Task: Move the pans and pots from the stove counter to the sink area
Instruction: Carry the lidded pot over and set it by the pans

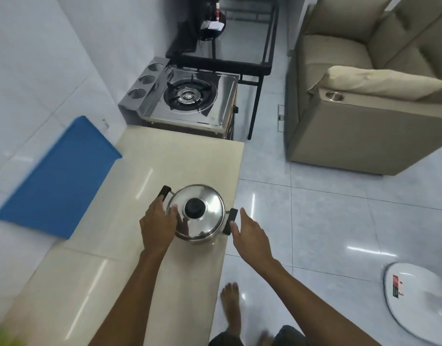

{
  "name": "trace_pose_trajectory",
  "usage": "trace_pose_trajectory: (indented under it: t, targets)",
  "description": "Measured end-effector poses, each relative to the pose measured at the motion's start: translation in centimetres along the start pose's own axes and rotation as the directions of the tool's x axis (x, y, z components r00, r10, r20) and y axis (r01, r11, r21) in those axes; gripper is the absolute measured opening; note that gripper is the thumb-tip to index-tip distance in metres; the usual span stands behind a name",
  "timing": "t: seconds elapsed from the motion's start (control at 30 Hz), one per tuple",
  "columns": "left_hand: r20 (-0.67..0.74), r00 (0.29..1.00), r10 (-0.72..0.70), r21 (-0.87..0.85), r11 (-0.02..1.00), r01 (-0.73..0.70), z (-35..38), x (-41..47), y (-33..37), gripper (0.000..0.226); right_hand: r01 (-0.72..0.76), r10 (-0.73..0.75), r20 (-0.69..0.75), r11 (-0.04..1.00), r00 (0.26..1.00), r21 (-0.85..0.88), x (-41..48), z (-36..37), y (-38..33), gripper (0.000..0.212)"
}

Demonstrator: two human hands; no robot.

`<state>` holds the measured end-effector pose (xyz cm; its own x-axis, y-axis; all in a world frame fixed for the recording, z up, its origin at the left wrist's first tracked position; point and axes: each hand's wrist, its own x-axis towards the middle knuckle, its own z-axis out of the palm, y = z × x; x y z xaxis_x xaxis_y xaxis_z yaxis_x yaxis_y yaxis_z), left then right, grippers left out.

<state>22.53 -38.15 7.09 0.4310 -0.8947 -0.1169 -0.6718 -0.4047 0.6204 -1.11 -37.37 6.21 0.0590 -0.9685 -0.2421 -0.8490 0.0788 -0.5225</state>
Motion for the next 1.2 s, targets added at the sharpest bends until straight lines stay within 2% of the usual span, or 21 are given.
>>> trace_pose_trajectory:
  t: [0.1, 0.2, 0.33, 0.53, 0.63, 0.8, 0.87, 0.97, 1.07, 1.2]
  targets:
    - [0.017, 1.0, -0.011, 0.03, 0.999, 0.01, 0.7, 3.3, 0.2, 0.04, -0.085, 0.088, 0.075, 0.996, 0.993, -0.038, 2.1, 0.3, 0.1, 0.058]
    - [0.003, 0.999, -0.035, 0.071, 0.997, 0.034, 1.6, 5.2, 0.4, 0.03, -0.099, 0.103, 0.098, 0.994, 0.99, -0.046, 3.6, 0.6, -0.2, 0.051]
    - [-0.025, 0.998, -0.066, 0.136, 0.988, 0.069, 2.2, 6.7, 0.4, 0.031, -0.112, 0.115, 0.096, 0.993, 0.989, -0.035, 5.1, 1.1, -0.3, 0.045]
    - [-0.024, 0.973, -0.231, 0.005, 0.973, 0.231, 1.9, 7.5, -1.0, 0.034, -0.118, 0.103, 0.134, 0.988, 0.986, 0.105, 6.5, 0.5, 0.3, 0.042]
    - [-0.047, 0.956, -0.288, -0.024, 0.958, 0.287, 1.8, 5.5, -1.6, 0.036, -0.093, 0.077, 0.129, 0.987, 0.989, 0.128, 8.1, -0.2, 0.6, 0.039]
    - [-0.111, 0.906, -0.409, -0.176, 0.905, 0.387, 2.7, 0.3, -2.3, 0.035, -0.012, -0.018, 0.175, 0.985, 0.984, 0.17, 11.9, -1.1, 0.8, 0.031]
    - [-0.125, 0.865, -0.486, -0.245, 0.86, 0.448, 3.2, -1.9, -2.4, 0.035, 0.06, -0.097, 0.208, 0.982, 0.973, 0.176, 13.4, -1.3, 0.6, 0.033]
    - [-0.09, 0.743, -0.663, -0.493, 0.678, 0.545, 4.2, -5.1, -1.9, 0.034, 0.151, -0.199, 0.264, 0.97, 0.944, 0.19, 15.4, -1.7, 0.2, 0.036]
    - [-0.078, 0.607, -0.791, -0.695, 0.479, 0.536, 5.2, -9.0, -0.8, 0.035, 0.286, -0.342, 0.31, 0.934, 0.887, 0.213, 15.8, -2.2, -0.1, 0.035]
    - [-0.114, 0.501, -0.858, -0.786, 0.386, 0.482, 5.5, -15.3, 1.5, 0.035, 0.405, -0.483, 0.338, 0.871, 0.808, 0.276, 13.9, -2.8, -0.8, 0.033]
